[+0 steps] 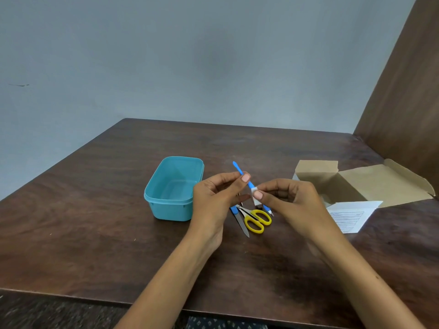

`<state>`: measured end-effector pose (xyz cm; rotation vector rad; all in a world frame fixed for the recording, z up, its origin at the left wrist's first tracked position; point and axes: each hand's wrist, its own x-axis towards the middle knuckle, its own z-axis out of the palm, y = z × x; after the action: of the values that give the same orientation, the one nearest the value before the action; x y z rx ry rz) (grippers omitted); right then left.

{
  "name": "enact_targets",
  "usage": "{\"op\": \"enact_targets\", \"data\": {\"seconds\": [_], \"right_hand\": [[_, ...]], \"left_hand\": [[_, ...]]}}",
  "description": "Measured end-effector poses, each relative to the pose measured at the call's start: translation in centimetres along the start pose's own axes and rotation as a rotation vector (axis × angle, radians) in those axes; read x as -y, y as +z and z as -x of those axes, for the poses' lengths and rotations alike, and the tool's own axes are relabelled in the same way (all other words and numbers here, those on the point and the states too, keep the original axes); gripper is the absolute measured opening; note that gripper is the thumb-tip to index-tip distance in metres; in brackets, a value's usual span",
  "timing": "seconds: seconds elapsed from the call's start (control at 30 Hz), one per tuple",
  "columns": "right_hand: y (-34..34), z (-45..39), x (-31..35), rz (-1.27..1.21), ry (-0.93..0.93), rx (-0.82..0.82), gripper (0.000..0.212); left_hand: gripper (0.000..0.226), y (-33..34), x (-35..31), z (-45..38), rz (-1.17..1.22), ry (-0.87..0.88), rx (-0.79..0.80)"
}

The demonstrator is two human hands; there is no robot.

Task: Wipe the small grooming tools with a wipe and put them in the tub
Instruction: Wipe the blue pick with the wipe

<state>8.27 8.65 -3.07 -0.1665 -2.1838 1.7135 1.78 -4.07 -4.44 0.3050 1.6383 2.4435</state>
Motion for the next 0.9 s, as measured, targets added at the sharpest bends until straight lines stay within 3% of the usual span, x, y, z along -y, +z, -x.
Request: {"op": "enact_targets", "data": {"seconds": [0.17, 0.53, 0.73, 0.9], "right_hand": [[-0.7, 1.0, -0.8, -0.031, 0.079, -0.009, 0.011], [0.0, 0.0, 0.8, -0.083, 0.054, -0.022, 0.008], [-0.3, 0.2, 1.0, -0.247, 0.211, 0.076, 0.019], [-1.0, 1.0, 0.5, -0.262, 0.263, 0.066, 0.025]], "left_hand": [[0.010, 0.1, 0.0, 0.1, 0.023, -0.015, 0.003], [0.018, 0.2, 0.3, 0.4, 0.009, -0.072, 0.094], [0.021, -0.2, -0.2, 0.4, 0.070, -0.120, 0.180], [0.021, -0.2, -0.2, 0.3, 0.153, -0.115, 0.168]]}}
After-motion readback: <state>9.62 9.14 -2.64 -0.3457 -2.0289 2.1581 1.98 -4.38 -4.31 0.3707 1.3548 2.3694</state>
